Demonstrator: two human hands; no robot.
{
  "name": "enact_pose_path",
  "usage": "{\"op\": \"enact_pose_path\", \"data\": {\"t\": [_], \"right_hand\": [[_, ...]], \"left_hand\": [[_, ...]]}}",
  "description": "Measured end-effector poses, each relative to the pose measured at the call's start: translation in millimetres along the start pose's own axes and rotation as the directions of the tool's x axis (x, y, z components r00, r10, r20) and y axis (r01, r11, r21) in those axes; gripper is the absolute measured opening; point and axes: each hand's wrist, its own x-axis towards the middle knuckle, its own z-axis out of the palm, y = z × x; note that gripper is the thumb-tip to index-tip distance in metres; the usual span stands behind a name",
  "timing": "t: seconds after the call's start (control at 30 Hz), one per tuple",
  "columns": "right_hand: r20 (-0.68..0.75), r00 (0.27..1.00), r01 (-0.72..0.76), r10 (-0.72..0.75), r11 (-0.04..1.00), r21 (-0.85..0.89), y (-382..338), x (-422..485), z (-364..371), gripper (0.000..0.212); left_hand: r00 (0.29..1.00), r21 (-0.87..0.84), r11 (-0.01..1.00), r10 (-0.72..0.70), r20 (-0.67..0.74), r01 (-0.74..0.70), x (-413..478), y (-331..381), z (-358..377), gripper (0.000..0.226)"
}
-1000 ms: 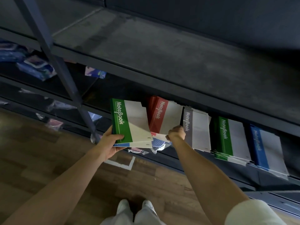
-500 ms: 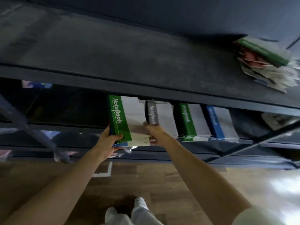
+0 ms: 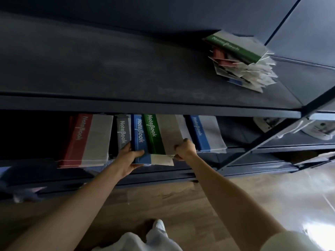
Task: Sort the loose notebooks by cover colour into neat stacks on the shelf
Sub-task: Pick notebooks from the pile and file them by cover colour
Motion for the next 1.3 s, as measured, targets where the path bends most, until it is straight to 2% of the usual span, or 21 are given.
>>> {"op": "enact_pose_path", "data": {"t": [0.1, 0.3, 0.43, 0.63, 0.8, 0.87, 0.97, 1.03, 1.13, 1.3], "right_hand": [[-0.008, 1.0, 0.015, -0.015, 0.998, -0.058, 17, 30, -25, 0.013], [-0.018, 0.999, -0.037, 0.036, 0.997, -0.06, 38, 75, -46, 0.008], [0.012, 0.999, -0.052, 0.052, 0.997, 0.059, 44, 90, -43, 0.012], [0.111, 0.987, -0.139, 0.115, 0.96, 0.243, 52, 98, -32, 0.025], [0.086, 0.987, -0.141, 0.133, 0.986, 0.091, 60, 81, -37, 0.036], [0.21, 0.964, -0.198, 0.165, 0.969, 0.147, 59, 63, -45, 0.028], [0.511, 0.845, -0.324, 0.158, 0.911, 0.253, 63, 26, -62, 0.029], [0.567, 0.817, -0.321, 0.104, 0.899, 0.297, 72, 13, -68, 0.022], [0.442, 0.89, -0.286, 0.109, 0.89, 0.355, 88, 14, -71, 0.011], [0.265, 0.949, -0.292, 0.169, 0.786, 0.546, 113, 24, -92, 0.041]], "left_hand": [[0.999, 0.021, 1.0, -0.008, -0.046, 0.009, 9, -4, 21, 0.05], [0.978, -0.011, 1.0, 0.0, -0.21, -0.003, 17, -26, 33, 0.063], [0.957, -0.074, 0.996, 0.023, -0.289, -0.046, 14, -33, 36, 0.056], [0.953, -0.096, 0.993, 0.031, -0.301, -0.063, 7, -43, 43, 0.045], [0.957, -0.113, 0.991, 0.041, -0.288, -0.076, 4, -43, 54, 0.048], [0.964, -0.114, 0.99, 0.051, -0.261, -0.083, 6, -42, 61, 0.053], [0.983, -0.08, 0.995, 0.051, -0.177, -0.066, 9, -45, 77, 0.056], [0.993, -0.053, 0.998, 0.025, -0.113, -0.031, 9, -48, 92, 0.055], [0.998, -0.017, 1.0, -0.017, -0.059, 0.016, 8, -57, 115, 0.049], [0.998, 0.024, 0.998, -0.055, 0.018, 0.055, 7, -71, 145, 0.049]]}}
